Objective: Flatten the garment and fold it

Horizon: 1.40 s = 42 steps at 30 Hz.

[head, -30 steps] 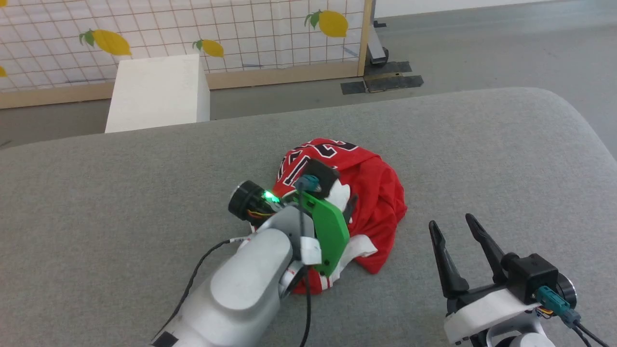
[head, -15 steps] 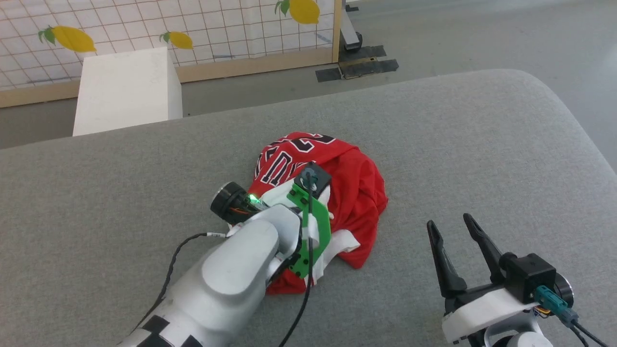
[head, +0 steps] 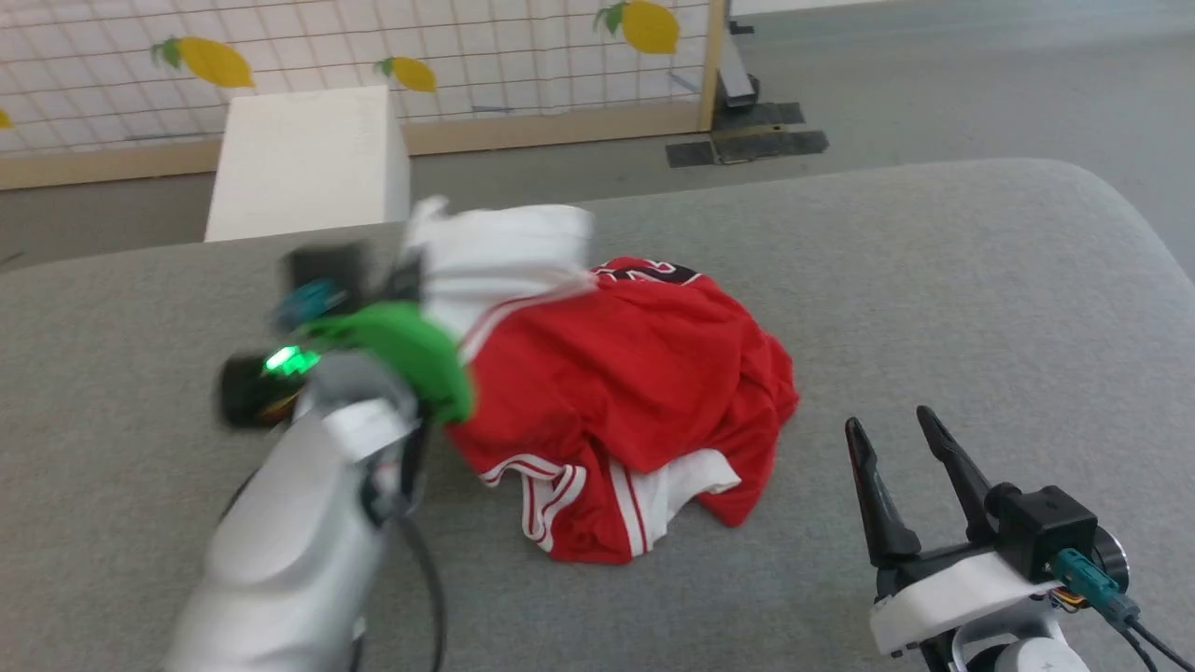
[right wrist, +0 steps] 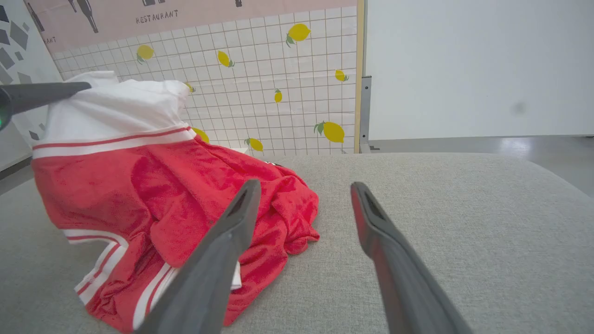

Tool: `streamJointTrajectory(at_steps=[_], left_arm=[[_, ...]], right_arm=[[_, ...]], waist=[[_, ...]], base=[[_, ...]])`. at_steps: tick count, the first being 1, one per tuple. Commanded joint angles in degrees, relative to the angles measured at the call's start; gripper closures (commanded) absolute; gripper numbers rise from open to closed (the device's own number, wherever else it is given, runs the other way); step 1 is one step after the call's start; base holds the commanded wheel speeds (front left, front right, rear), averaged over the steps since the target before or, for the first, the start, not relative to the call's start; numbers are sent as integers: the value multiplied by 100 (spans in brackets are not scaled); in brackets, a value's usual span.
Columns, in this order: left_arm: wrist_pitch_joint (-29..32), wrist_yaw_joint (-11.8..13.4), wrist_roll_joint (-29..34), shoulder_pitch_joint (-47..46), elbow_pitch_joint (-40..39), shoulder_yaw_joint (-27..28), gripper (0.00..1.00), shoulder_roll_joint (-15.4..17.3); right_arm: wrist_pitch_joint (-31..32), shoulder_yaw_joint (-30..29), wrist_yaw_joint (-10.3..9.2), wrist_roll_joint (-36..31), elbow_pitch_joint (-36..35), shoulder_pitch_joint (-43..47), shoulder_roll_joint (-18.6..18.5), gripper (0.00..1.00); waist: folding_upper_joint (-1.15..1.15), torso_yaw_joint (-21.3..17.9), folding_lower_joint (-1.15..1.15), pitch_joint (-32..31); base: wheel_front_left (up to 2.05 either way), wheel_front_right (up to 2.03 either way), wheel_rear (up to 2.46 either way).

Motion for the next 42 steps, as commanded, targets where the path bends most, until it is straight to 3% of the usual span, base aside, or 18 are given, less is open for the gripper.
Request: streamJointTrajectory(at_steps=[1,6,10,12,15,17,23,27,35,36,37,38,39,42], left_arm=[[-151,152,-133,399,-129,189,100,188],[-376,654,-521,1673,-640,894,100,635],[-405,866,-804,2487,-874,1211,100,715],[-467,749,-1006,2754,-996,1281,0,617],[-720,530,-1233,2956,-1109,1396,0,454],[-1224,343,-1231,2999,-1184,1560,0,312],[-1447,234,-364,2930,-1540,1788,0,33],[-1451,40,402,2932,-1914,2069,0,-383],[-1452,-413,1027,2908,-1900,2319,0,-866],[-1452,-446,1048,2909,-1872,2346,0,-892],[-1452,-484,1080,2906,-1843,2376,0,-917],[-1452,-511,1101,2907,-1821,2401,0,-934],[-1452,-543,1113,2914,-1788,2435,0,-951],[-1452,-618,1153,2919,-1692,2519,0,-977]], right_arm=[[1,-16,-9,3,-43,13,5,0],[67,-6,-9,-27,-99,38,5,0],[124,21,-9,-25,-119,19,5,0],[181,59,-9,-9,-123,24,5,0],[354,129,-9,13,-95,51,5,0],[675,275,-9,23,-39,104,5,0],[1680,738,-9,36,151,114,5,0],[2392,929,-9,53,291,-169,5,0],[3834,1043,-9,79,771,-614,5,0],[3986,1041,-9,101,813,-617,5,5],[4145,1050,-9,139,840,-614,5,56],[4235,1042,-9,155,841,-605,5,72],[4260,1025,-9,162,803,-597,5,100],[3958,839,-9,185,600,-549,5,100]], waist=[[0,250,0,-63],[0,537,0,-76],[0,700,0,-61],[0,765,0,-51],[0,830,0,-36],[0,920,0,-10],[0,1152,0,133],[0,1343,0,358],[0,1655,0,657],[0,1665,0,664],[0,1672,0,668],[0,1670,0,663],[0,1654,0,647],[0,1564,0,551]], base=[[0,0,0],[0,0,0],[0,0,0],[0,0,0],[0,0,0],[0,0,0],[0,0,0],[0,0,0],[0,0,0],[0,0,0],[0,0,0],[0,0,0],[0,0,0],[0,0,0]])
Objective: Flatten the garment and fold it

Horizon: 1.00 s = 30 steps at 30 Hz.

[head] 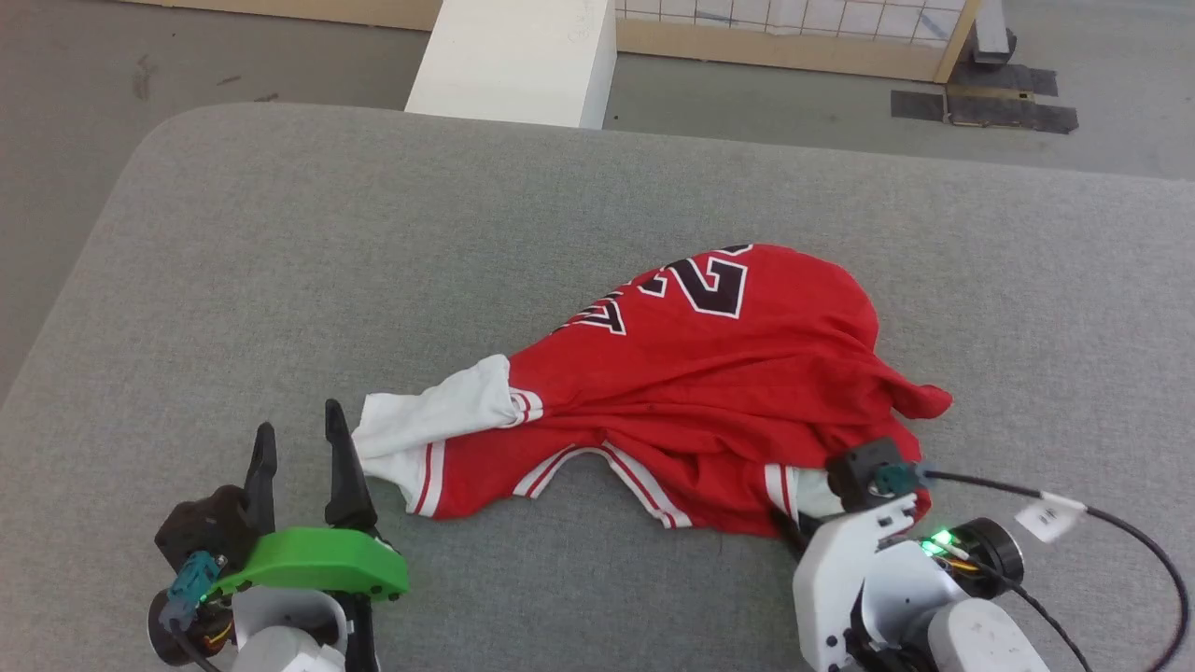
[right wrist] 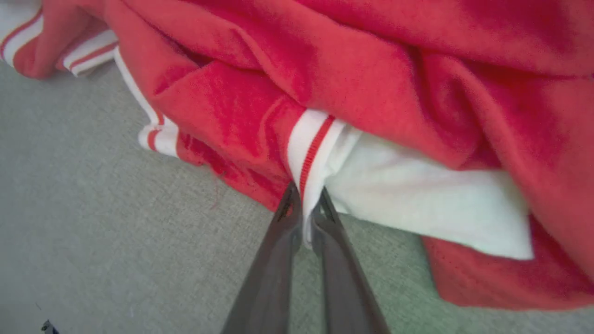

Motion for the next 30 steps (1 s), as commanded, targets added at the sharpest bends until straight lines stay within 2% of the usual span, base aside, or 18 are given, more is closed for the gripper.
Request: streamJointTrajectory(at_steps=[1,4,7,13,15,18,23,24,25,26,30], left_arm=[[-25,-41,98,-5,33,24,0,-30],[-25,-75,149,39,96,59,0,-40],[-26,-105,207,93,152,96,0,-44],[-26,-191,233,96,238,108,0,-49],[-26,-193,217,90,253,77,0,-49],[-26,-192,173,51,278,-20,0,-50],[-26,-229,116,-8,372,-165,0,-50],[-26,-254,107,-23,418,-214,0,-50],[-26,-268,97,-35,455,-256,0,-50],[-26,-278,84,-54,490,-313,0,-50],[-23,-340,154,-185,644,-654,0,-51]], right_arm=[[-209,-44,-9,25,-69,134,-4,100],[-802,-72,-9,37,-501,231,-4,100],[-1113,-419,-9,-181,-1041,458,-4,100],[-1077,-1521,-9,-1002,-2236,954,-18,100],[-947,-1915,-9,-1209,-2497,1137,-15,100],[-484,-2490,-9,-1314,-2531,1500,-9,100],[557,-3011,-9,-683,-2014,1947,-6,100],[671,-3088,-9,-564,-1900,1977,-6,93],[729,-3131,-9,-468,-1823,1989,-5,69],[709,-3198,-9,-352,-1759,1974,-5,0],[16,-3407,-9,-228,-1733,1780,-5,0]], waist=[[0,-115,0,-129],[0,-264,0,-292],[0,-461,0,-447],[0,-758,0,-616],[0,-828,0,-625],[0,-881,0,-603],[0,-961,0,-560],[0,-976,0,-557],[0,-987,0,-558],[0,-1001,0,-560],[0,-1051,0,-563]], base=[[0,0,0],[0,0,0],[0,0,0],[0,0,0],[0,0,0],[0,0,0],[0,0,0],[0,0,0],[0,0,0],[0,0,0],[0,0,0]])
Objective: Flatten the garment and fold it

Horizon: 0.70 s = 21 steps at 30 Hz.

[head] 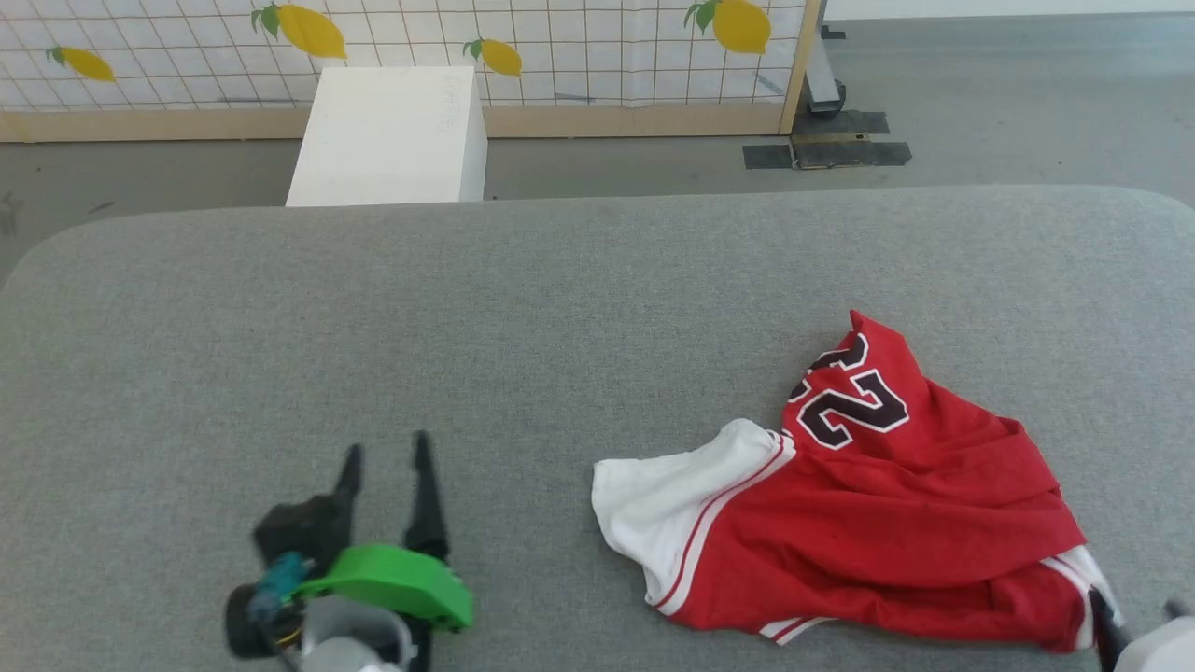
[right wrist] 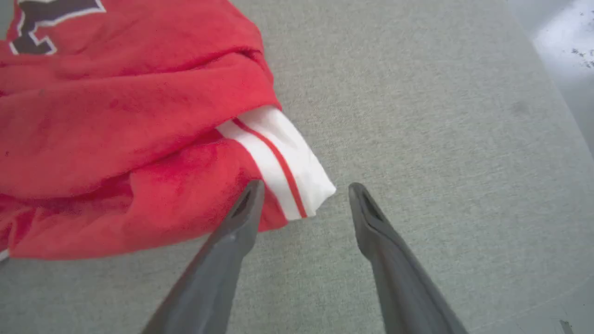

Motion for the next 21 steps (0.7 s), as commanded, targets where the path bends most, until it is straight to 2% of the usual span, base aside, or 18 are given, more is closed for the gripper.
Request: streamJointTrajectory(at_steps=[1,5,10,15,21], left_arm=[[3,-75,62,-195,60,-142,0,-15],[347,-334,336,-580,306,-730,0,-15],[1306,-774,639,-1280,905,-1472,0,-4],[2606,-1021,894,-1961,1670,-2075,0,117],[4075,-1134,793,-2390,2156,-2518,0,246]], right_arm=[[-321,-48,-10,-38,-50,-181,-6,0],[-1283,-83,-10,-164,-140,-381,-6,0],[-2039,258,-10,-258,-156,-504,-5,0],[-2255,739,-10,-140,-88,-630,-5,0],[-2280,1054,-10,-39,-2,-677,-5,0]], waist=[[0,-39,0,6],[0,-160,0,49],[0,-370,0,134],[0,-611,0,242],[0,-799,0,323]], base=[[0,0,0],[0,0,0],[0,0,0],[0,0,0],[0,0,0]])
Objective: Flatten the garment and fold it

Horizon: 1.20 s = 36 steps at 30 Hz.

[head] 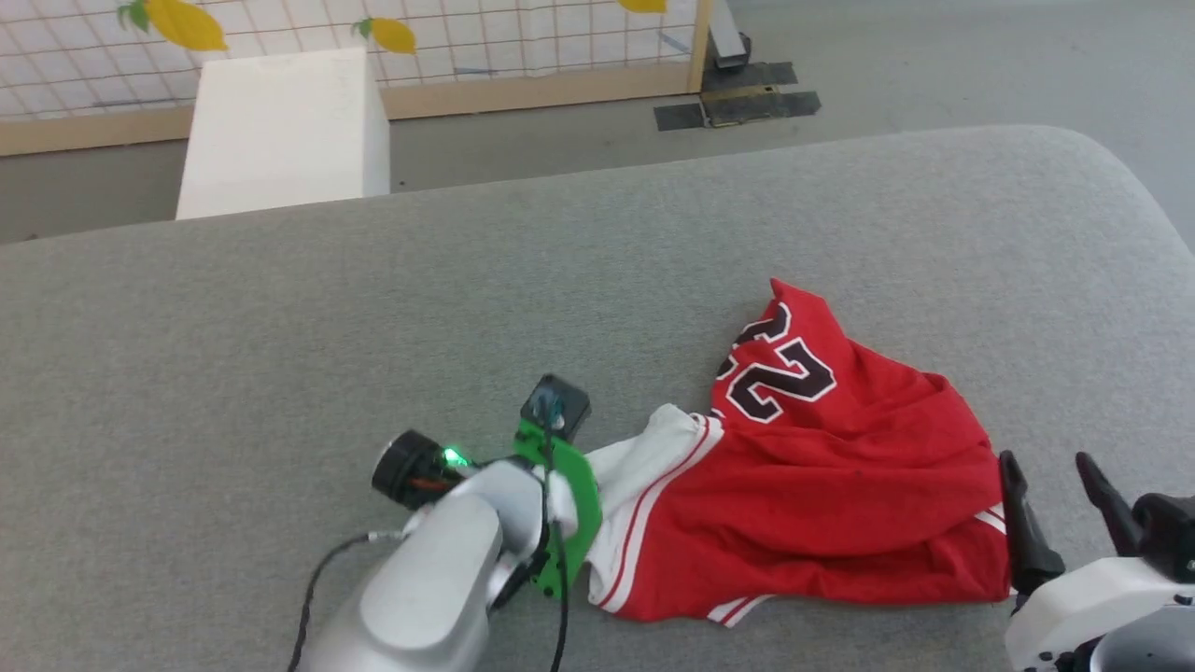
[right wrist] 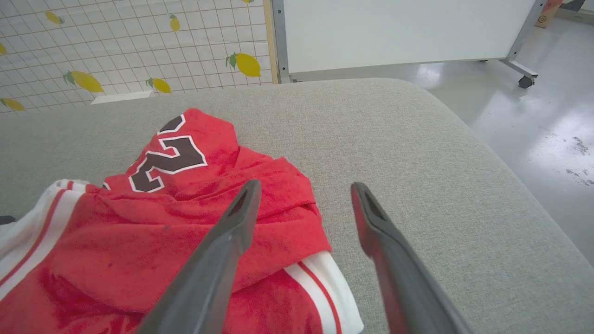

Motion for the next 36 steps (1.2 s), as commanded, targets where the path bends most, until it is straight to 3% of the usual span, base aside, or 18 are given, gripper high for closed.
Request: streamJointTrajectory(at_steps=[1,2,3,4,7,9,17,22,27,28,29,36], left_arm=[[355,-30,-52,-34,136,-114,0,83],[606,-37,-132,-45,151,-178,36,113],[769,-42,-219,-37,136,-226,87,133],[870,-46,-331,-26,69,-248,100,161],[528,-17,-438,18,-261,-149,100,283],[202,132,-528,137,-456,46,100,359],[-1455,1269,-1490,1264,-1320,1816,100,580],[-1797,1793,-1672,1943,-1519,2453,100,822],[-1846,2013,-1756,2406,-1600,2662,100,892],[-1881,2034,-1782,2475,-1614,2686,21,869],[-1918,2022,-1789,2525,-1625,2679,0,854],[-3011,1999,-1417,2570,-1970,2532,0,732]], right_arm=[[-35,41,-9,32,20,-88,-3,0],[-34,64,-9,38,35,-95,-3,0],[-34,82,-9,44,47,-102,-3,0],[-35,111,-9,54,60,-106,-3,0],[-50,171,-9,114,88,-97,-3,0],[-55,229,-9,133,98,-91,-3,0],[-52,335,-9,121,85,-39,-3,0],[13,378,-9,92,57,28,-3,0],[106,438,-9,92,63,36,-3,0],[123,451,-9,94,71,35,-3,0],[132,459,-9,101,77,36,-3,0],[145,499,-9,125,68,26,-3,0]], waist=[[0,-91,0,61],[0,-106,0,63],[0,-117,0,64],[0,-121,0,62],[0,-71,0,49],[0,-6,0,20],[0,428,0,-173],[0,790,0,-271],[0,1061,0,-310],[0,1105,0,-314],[0,1136,0,-315],[0,1203,0,-271]], base=[[0,0,0],[0,0,0],[0,0,0],[0,0,0],[0,0,0],[0,0,0],[0,0,0],[0,0,0],[0,0,0],[0,0,0],[0,0,0],[0,0,0]])
